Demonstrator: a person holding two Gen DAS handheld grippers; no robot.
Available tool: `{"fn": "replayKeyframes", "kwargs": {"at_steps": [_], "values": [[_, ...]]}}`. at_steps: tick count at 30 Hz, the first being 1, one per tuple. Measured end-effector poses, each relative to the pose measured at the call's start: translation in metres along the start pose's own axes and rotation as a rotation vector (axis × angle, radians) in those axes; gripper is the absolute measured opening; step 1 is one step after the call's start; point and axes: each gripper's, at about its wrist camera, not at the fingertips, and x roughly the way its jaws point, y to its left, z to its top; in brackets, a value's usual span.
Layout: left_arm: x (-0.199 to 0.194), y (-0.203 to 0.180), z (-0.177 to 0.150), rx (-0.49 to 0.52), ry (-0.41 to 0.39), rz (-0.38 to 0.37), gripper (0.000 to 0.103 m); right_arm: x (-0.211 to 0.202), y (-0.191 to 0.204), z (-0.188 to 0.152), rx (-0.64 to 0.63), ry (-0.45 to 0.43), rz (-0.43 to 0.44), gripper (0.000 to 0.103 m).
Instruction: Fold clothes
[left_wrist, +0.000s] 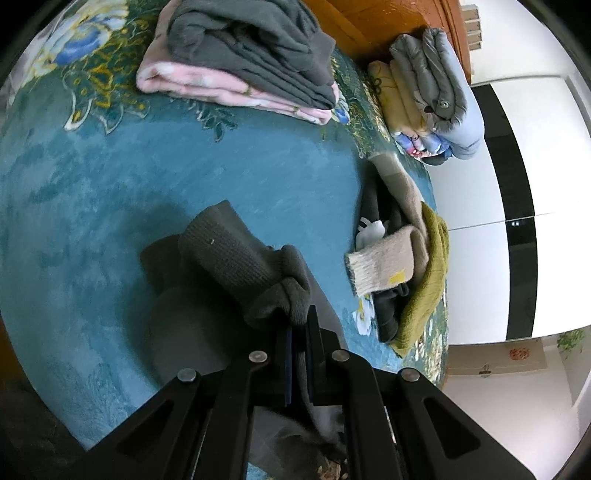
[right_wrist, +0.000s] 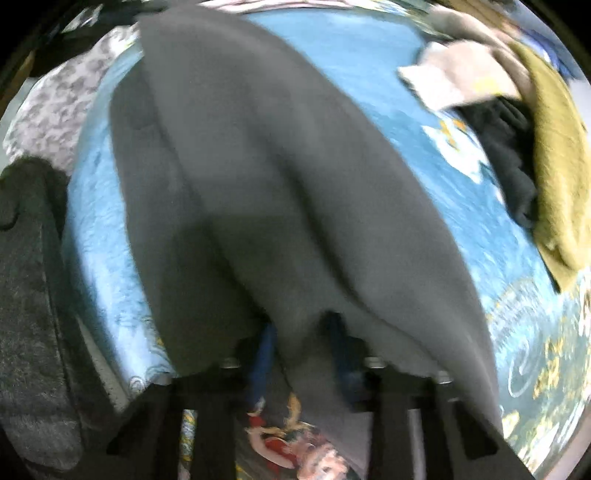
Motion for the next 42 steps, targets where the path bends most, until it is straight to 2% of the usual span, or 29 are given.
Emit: {"fn": "replayKeyframes", "kwargs": {"at_steps": [2,7,10,12,14,16,21,24,25,27,28,29,33,35,36,38,42], "values": [[0.001,0.0,-0.001,0.005,0.002,0.006,0.005,-0.007,-0.01,-0.002,0.042,-0.009,0.01,0.008],[-0.012,-0.01,-0.001,0.047,-0.016,-0.02,0.005,-0.047,-0.037,-0.009,0.149,-0.087,0.084,0.007],[-0.032,-0.016,-0.003,0.08,-0.052,-0.069,0.005,-0.077,-0.026,-0.011,0.126,-0.13,0.147,0.007],[-0.045,-0.011,-0.005,0.092,-0.079,-0.073,0.006,-0.093,-0.017,-0.013,0.106,-0.149,0.194,0.007],[-0.045,0.004,-0.006,0.05,-0.074,-0.061,0.006,-0.088,-0.002,-0.015,0.07,-0.12,0.257,0.007],[-0.037,0.023,-0.008,0.004,-0.056,-0.024,0.006,-0.065,0.01,-0.012,0.053,-0.059,0.293,0.008],[-0.022,0.06,-0.015,-0.098,-0.019,0.033,0.006,-0.009,0.022,-0.007,0.06,0.067,0.334,0.009],[-0.021,0.065,-0.017,-0.118,-0.014,0.041,0.006,-0.001,0.022,-0.006,0.056,0.088,0.335,0.012],[-0.02,0.065,-0.016,-0.117,-0.011,0.046,0.009,-0.002,0.022,-0.006,0.051,0.087,0.333,0.012],[-0.015,0.063,-0.017,-0.112,0.004,0.06,0.027,-0.006,0.02,-0.004,0.048,0.077,0.328,0.013],[-0.012,0.063,-0.017,-0.113,0.015,0.067,0.043,-0.009,0.02,-0.004,0.047,0.072,0.326,0.014],[-0.008,0.064,-0.018,-0.118,0.028,0.077,0.05,-0.012,0.017,-0.003,0.051,0.061,0.327,0.015],[0.007,0.07,-0.022,-0.141,0.063,0.143,0.057,-0.034,-0.007,-0.002,0.11,-0.029,0.341,0.022],[0.012,0.074,-0.023,-0.156,0.076,0.2,0.069,-0.044,-0.021,-0.002,0.149,-0.07,0.337,0.023],[0.013,0.074,-0.023,-0.158,0.073,0.207,0.07,-0.048,-0.031,-0.002,0.174,-0.088,0.336,0.023],[0.016,0.075,-0.023,-0.164,0.069,0.202,0.07,-0.052,-0.044,-0.003,0.221,-0.113,0.34,0.023],[0.025,0.077,-0.022,-0.175,0.057,0.135,0.07,-0.047,-0.061,0.0,0.318,-0.125,0.341,0.023]]}}
